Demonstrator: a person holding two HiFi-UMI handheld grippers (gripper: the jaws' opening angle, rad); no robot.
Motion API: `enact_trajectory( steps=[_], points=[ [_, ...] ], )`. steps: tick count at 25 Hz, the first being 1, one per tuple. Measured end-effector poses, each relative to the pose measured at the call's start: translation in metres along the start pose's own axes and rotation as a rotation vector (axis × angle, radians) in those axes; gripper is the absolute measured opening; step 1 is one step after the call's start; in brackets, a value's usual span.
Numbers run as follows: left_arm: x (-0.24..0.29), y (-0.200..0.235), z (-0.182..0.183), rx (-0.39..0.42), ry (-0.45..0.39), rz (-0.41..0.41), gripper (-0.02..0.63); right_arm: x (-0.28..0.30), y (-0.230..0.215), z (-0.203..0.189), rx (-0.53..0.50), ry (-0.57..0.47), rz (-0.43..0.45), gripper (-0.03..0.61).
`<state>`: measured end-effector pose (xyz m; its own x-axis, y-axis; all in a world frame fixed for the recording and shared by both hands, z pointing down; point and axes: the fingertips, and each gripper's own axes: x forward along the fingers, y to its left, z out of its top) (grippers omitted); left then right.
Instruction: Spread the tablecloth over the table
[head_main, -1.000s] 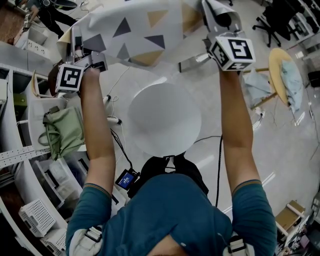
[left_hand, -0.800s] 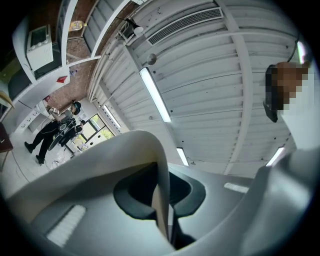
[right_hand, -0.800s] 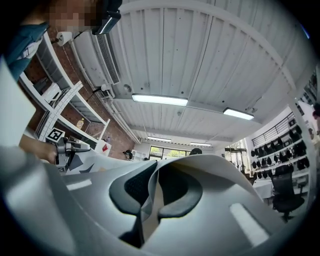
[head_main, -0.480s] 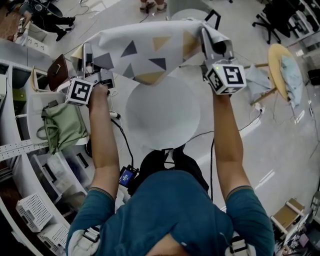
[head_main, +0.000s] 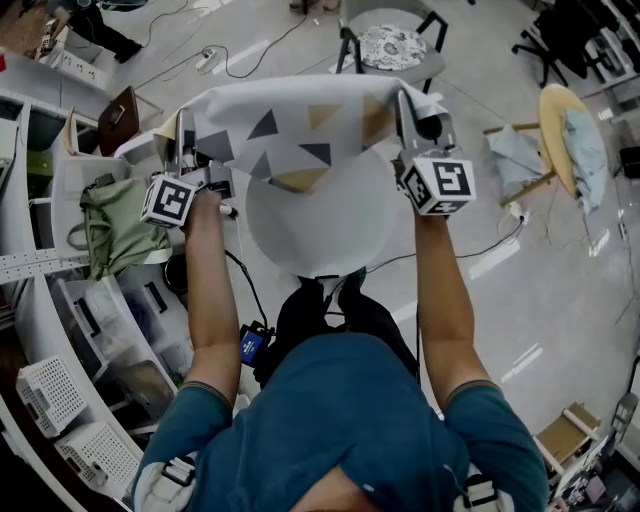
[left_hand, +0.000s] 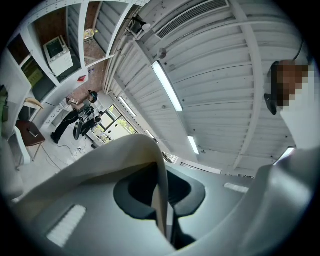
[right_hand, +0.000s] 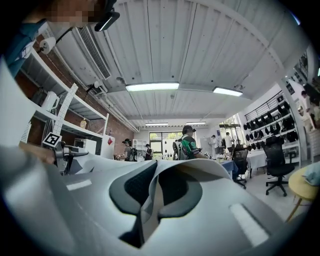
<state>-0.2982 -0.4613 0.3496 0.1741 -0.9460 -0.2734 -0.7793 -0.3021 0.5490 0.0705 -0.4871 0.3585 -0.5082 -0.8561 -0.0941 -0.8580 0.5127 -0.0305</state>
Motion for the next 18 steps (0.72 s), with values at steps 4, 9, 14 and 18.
enact_trajectory(
  steps=[4,9,14,18],
  points=[
    [-0.038,-0.001,-0.010,0.006,0.002,0.044,0.000,-0.025,0.013,-0.013,0.039,0.013,0.012,0.020],
    [-0.076,-0.002,-0.024,-0.066,-0.009,0.076,0.000,-0.053,0.025,-0.024,0.052,0.030,0.021,0.020],
    [-0.106,0.003,-0.030,-0.093,0.001,0.068,0.000,-0.072,0.042,-0.033,0.044,0.031,0.002,0.020],
    [-0.127,0.010,-0.034,-0.121,0.006,0.038,0.000,-0.086,0.059,-0.042,0.034,0.023,-0.029,0.020]
  ],
)
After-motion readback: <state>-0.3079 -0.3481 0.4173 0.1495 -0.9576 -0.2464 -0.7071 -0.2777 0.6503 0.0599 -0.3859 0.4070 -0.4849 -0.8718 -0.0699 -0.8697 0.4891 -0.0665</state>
